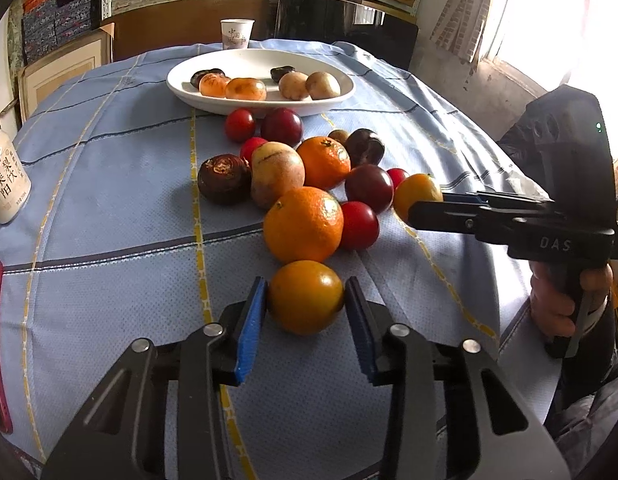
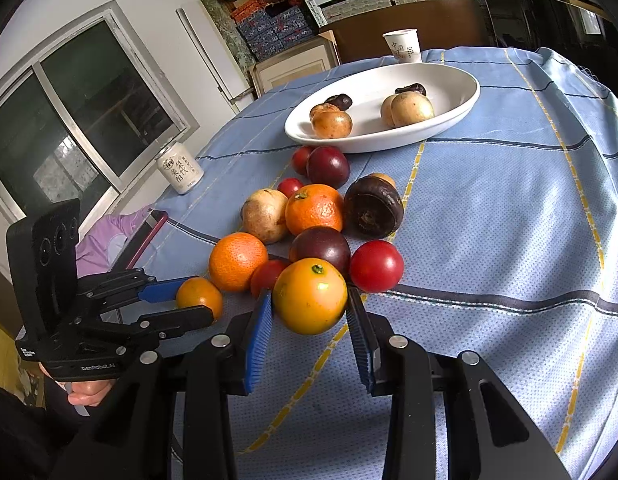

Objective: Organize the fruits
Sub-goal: 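Grasp the yellow-orange tomato with the right tool while the left tool grasps an orange tomato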

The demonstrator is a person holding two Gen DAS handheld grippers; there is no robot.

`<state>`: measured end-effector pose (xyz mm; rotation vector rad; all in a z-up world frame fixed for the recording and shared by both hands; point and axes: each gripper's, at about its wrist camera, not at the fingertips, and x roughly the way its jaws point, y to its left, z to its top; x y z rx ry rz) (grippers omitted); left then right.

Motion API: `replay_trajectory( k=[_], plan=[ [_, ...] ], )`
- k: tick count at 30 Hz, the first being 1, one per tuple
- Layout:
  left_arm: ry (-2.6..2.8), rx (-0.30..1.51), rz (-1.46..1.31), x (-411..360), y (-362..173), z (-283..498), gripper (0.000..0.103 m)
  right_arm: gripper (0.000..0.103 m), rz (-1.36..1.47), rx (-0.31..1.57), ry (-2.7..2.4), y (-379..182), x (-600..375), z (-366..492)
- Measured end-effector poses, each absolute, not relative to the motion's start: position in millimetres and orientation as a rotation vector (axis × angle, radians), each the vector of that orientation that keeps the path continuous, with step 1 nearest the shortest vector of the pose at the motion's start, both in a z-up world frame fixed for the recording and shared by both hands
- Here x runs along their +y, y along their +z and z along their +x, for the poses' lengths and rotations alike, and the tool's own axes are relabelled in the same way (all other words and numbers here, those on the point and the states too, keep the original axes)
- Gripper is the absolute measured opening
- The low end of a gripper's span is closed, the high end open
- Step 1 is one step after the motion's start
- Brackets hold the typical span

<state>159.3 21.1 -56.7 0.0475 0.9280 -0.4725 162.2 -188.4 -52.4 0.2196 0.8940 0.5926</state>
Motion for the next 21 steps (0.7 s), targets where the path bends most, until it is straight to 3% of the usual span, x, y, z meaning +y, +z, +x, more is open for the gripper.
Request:
replay_trajectory(
  k=[21],
  plan=[
    [-0.490, 0.849, 0.004, 34.0, -16.9, 171.9, 0.039, 0.038, 0.219, 0.833, 0.610, -26.8, -193.9, 165.2]
  ],
)
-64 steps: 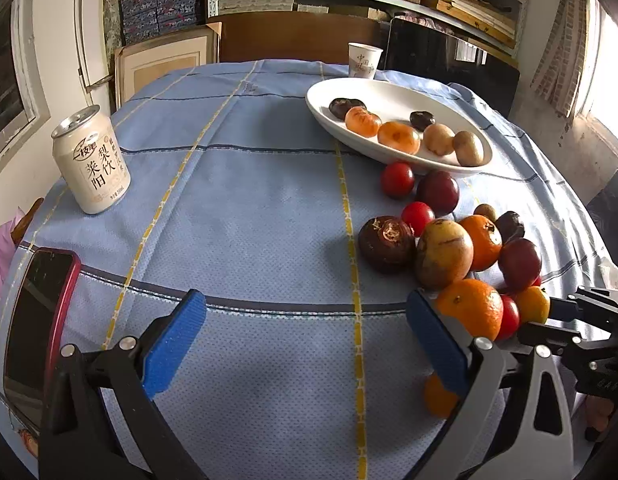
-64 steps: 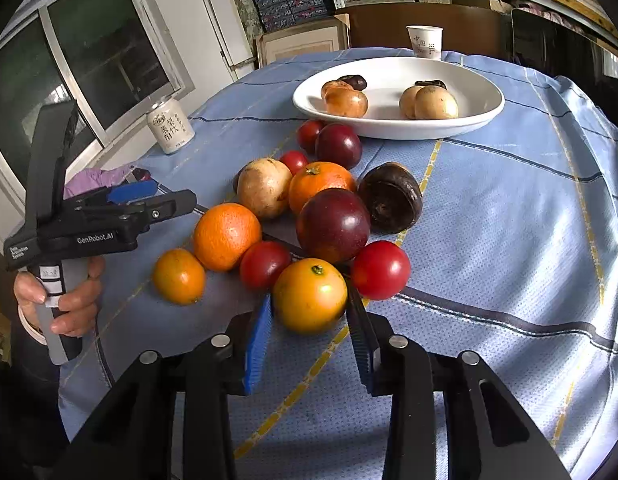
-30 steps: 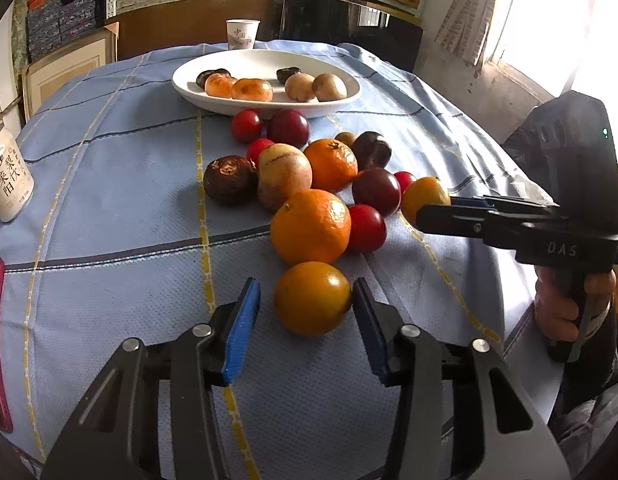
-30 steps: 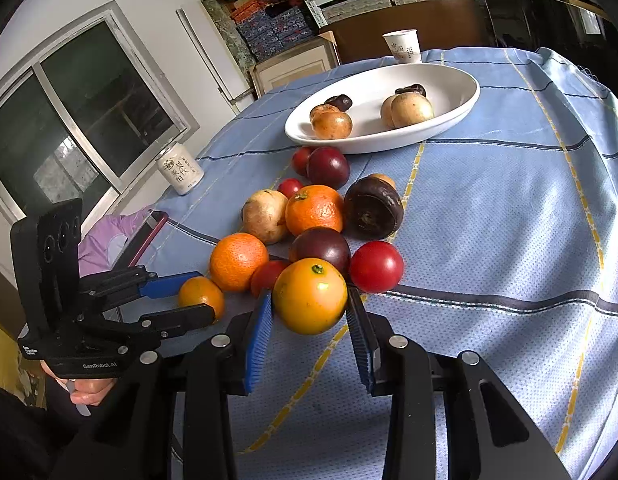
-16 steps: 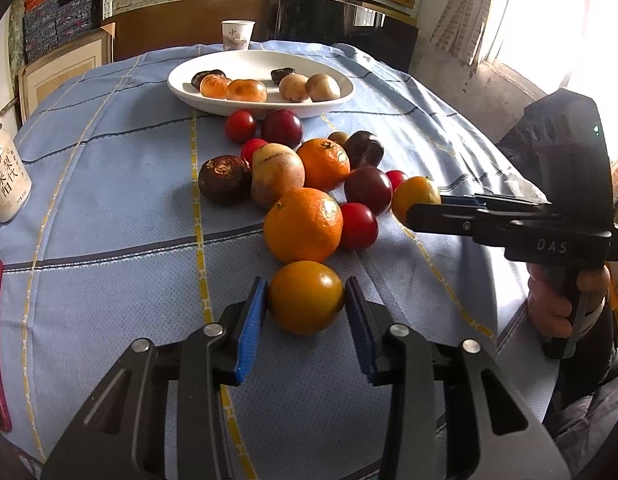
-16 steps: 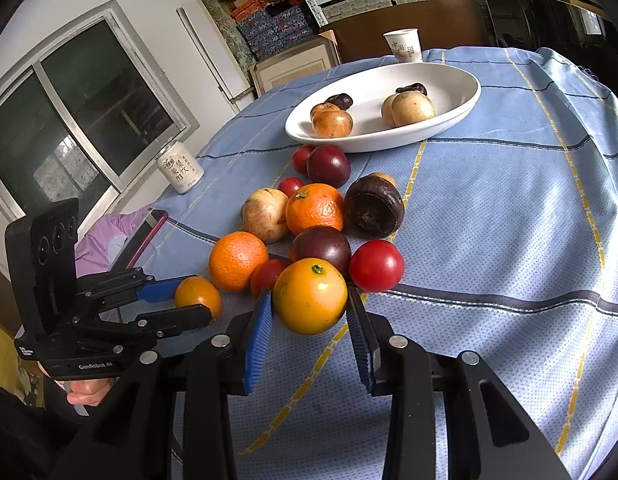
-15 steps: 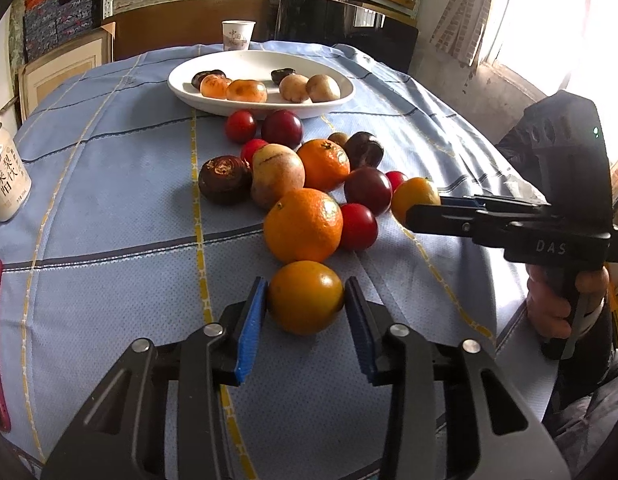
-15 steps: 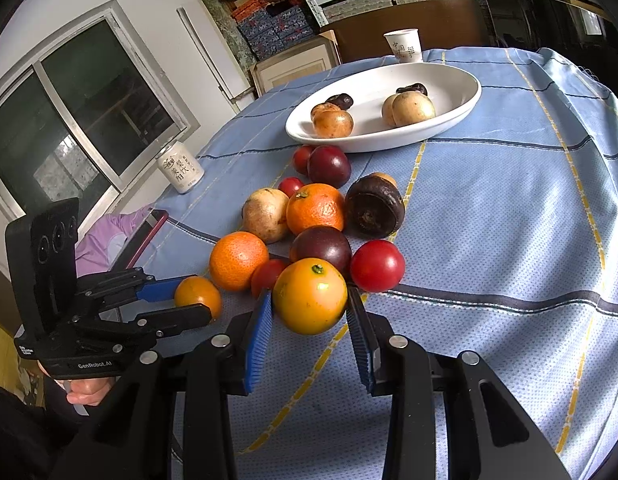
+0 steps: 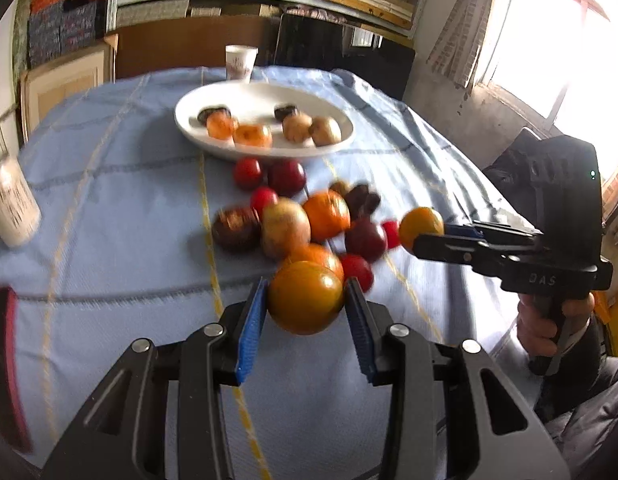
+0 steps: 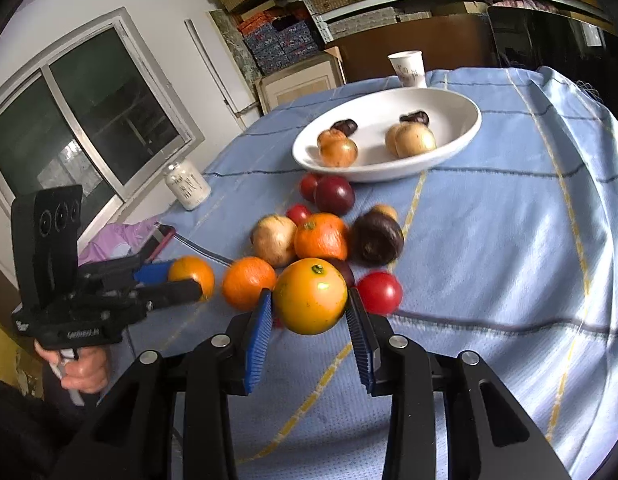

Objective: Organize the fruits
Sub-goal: 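Grasp the yellow-orange tomato with the right tool while the left tool grasps an orange tomato, then carry both tomatoes over the white plate and open both tools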

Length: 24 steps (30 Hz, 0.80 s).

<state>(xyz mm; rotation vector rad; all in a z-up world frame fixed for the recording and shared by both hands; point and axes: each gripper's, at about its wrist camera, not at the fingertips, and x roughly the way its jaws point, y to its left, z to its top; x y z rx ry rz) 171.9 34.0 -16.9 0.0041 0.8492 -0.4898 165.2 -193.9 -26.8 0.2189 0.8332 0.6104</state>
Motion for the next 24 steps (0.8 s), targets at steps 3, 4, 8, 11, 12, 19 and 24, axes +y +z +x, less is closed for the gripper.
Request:
replay_trajectory(
  k=[3, 4, 8, 11, 12, 19, 24],
  plan=[
    [-0.501, 0.828, 0.029, 34.0, 3.5, 189.0, 0.039, 0.038, 0.218, 0.797, 0.609, -4.0, -199.5, 181.5],
    [-0.500, 0.824, 0.037, 32.9, 9.1, 197.5, 0.039, 0.038, 0.214, 0.783, 0.598, 1.4, -201.2, 188.6],
    [-0.468, 0.811, 0.020, 27.8, 28.8, 248.0, 0.039, 0.038, 0.230, 0.722, 0.498, 17.7, -210.8, 238.6],
    [-0.434, 0.810, -0.008, 18.2, 37.3, 300.9, 0.039, 0.038, 0.275, 0.724, 0.411, 13.2, -218.4, 283.0],
    [-0.422, 0.814, -0.007, 11.6, 38.1, 320.3, 0.039, 0.038, 0.296, 0.740, 0.382, 7.2, -221.0, 302.3],
    [-0.373, 0.892, 0.053, -27.7, 15.9, 405.1, 0.039, 0.038, 0.303, 0.809, 0.313, -19.8, -220.7, 367.0],
    [-0.357, 0.941, 0.072, -42.6, -7.9, 431.9, 0.039, 0.038, 0.310, 0.831, 0.307, -28.1, -218.9, 380.5]
  ],
)
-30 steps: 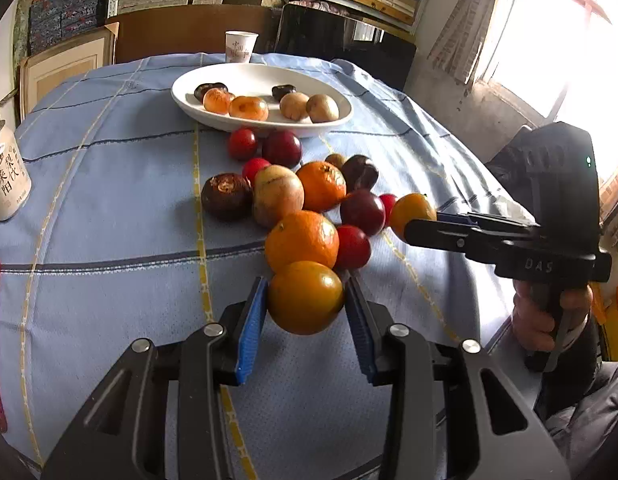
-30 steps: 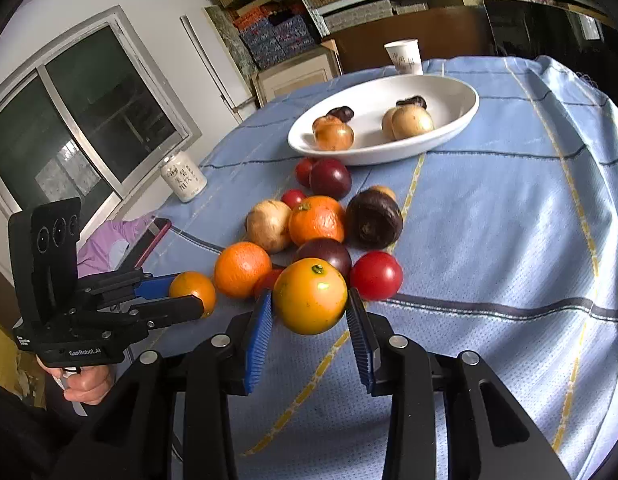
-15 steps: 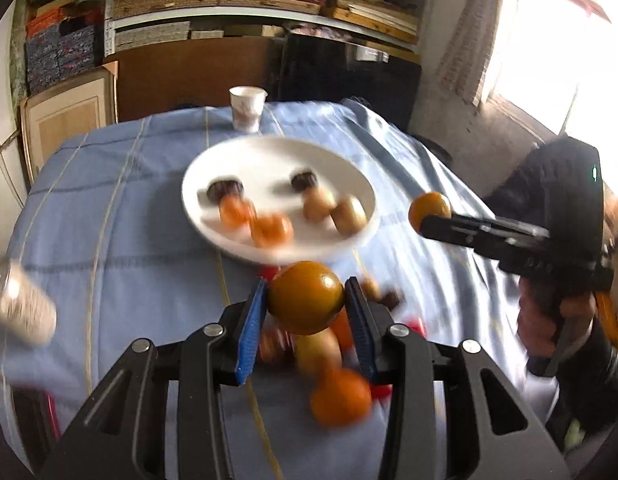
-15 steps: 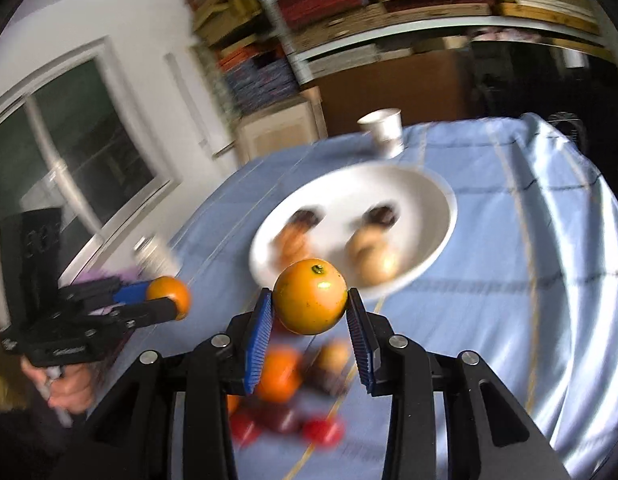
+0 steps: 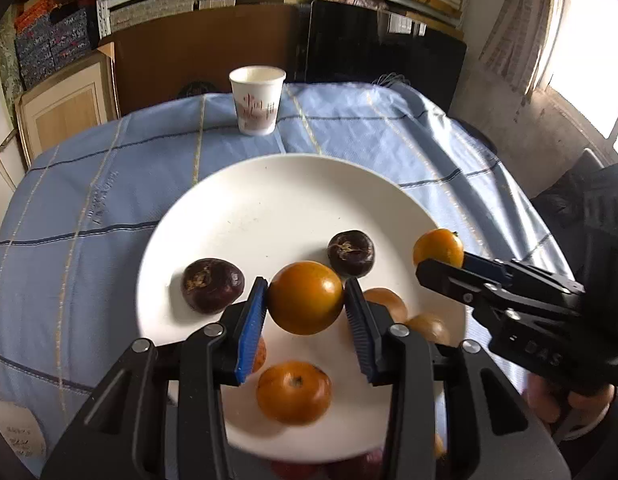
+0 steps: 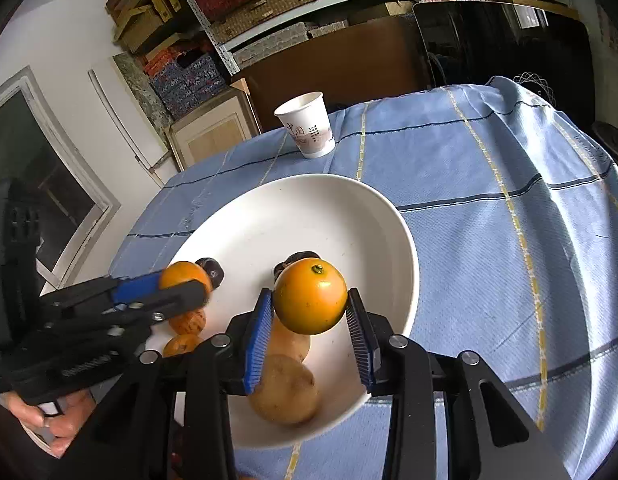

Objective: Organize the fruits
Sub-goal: 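Carry both tomatoes over the white plate and open both tools, then move both open tools back toward the fruit cluster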

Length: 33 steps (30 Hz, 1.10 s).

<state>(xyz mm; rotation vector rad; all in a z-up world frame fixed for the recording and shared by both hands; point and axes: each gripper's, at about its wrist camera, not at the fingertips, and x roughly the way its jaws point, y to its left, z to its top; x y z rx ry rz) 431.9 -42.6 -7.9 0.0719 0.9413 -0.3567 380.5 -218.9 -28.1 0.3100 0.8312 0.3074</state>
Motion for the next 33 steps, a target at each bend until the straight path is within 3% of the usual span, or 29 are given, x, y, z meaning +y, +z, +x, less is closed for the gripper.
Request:
replay_trajectory(
  k=[5, 7, 9, 14, 21, 28, 33],
  plan=[
    [-0.331, 0.968, 0.079, -47.3, -20.4, 440.4, 0.041, 0.039, 0.294, 0.847, 0.304, -32.7, -217.0, 387.8],
    [-0.320, 0.960, 0.077, -45.9, -17.3, 438.3, 0.059, 0.048, 0.300, 0.842, 0.304, -31.0, -217.4, 385.0],
    [-0.294, 0.897, 0.080, -41.0, -4.4, 426.1, 0.076, 0.051, 0.299, 0.811, 0.302, -24.4, -219.3, 376.4],
    [-0.276, 0.791, 0.081, -19.4, 29.3, 373.7, 0.093, 0.058, 0.266, 0.721, 0.337, -0.9, -221.5, 328.8],
    [-0.155, 0.701, 0.044, 23.7, 27.5, 271.1, 0.098, 0.062, 0.214, 0.716, 0.384, -16.5, -219.6, 254.5],
    [-0.161, 0.789, -0.091, 58.4, -19.8, 214.4, 0.098, 0.064, 0.136, 0.790, 0.400, -35.8, -208.4, 207.2],
    [-0.162, 0.802, -0.084, 64.2, -35.9, 194.5, 0.098, 0.050, 0.112, 0.840, 0.424, -46.5, -208.1, 191.5]
  ],
)
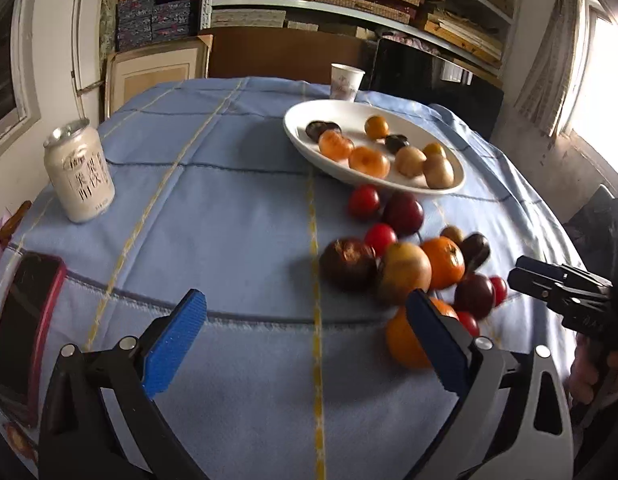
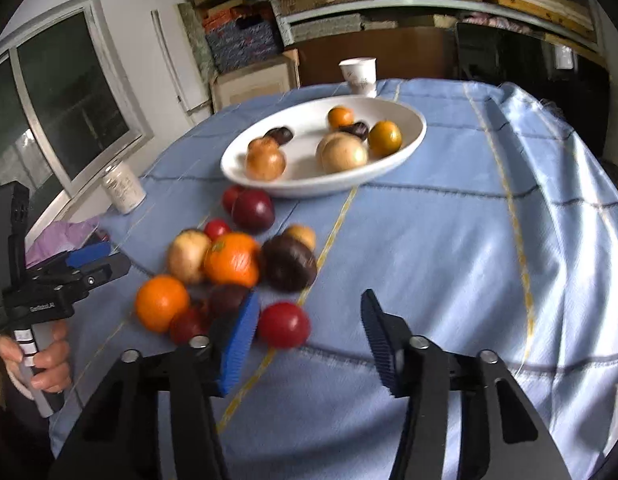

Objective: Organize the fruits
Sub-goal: 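Move both open tools back toward the fruit cluster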

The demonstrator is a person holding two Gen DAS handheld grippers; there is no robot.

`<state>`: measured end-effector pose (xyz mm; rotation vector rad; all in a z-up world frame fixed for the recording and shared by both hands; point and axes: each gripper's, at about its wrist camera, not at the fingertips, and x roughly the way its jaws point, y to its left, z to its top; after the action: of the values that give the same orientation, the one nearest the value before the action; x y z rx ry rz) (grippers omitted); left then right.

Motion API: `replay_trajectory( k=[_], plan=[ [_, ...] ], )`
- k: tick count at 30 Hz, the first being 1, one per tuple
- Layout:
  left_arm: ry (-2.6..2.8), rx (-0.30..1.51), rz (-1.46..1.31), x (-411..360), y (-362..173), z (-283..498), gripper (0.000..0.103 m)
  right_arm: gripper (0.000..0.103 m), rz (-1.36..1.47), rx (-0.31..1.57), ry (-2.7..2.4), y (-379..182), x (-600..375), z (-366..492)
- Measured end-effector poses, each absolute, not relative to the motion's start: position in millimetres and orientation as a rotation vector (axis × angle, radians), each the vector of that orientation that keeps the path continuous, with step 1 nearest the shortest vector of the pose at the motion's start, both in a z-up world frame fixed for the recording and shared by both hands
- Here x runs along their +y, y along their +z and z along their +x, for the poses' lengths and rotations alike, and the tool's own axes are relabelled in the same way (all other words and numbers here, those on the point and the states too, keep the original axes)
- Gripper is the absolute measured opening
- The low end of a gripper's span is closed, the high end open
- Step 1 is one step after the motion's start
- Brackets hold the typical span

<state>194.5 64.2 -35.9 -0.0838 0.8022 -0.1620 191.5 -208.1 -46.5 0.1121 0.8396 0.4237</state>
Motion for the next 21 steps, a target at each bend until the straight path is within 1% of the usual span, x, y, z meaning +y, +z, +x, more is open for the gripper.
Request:
replay_trajectory(
  k=[5, 15, 21],
  plan=[
    [-0.159, 0.780, -0.080, 63.6, -35.3, 191.6, 0.098, 0.046, 0.130, 0.877, 0.453, -52.1, -206.6, 190.3],
    [-0.175, 0.794, -0.056, 57.8, -36.3, 193.2, 0.098, 0.045, 0.130, 0.919, 0.496, -58.6, -198.0, 192.8],
    [-0.180, 0.788, -0.042, 54.7, -35.3, 191.8, 0.098, 0.043, 0.162, 0.927, 0.505, -60.6, -198.8, 196.2]
  ],
)
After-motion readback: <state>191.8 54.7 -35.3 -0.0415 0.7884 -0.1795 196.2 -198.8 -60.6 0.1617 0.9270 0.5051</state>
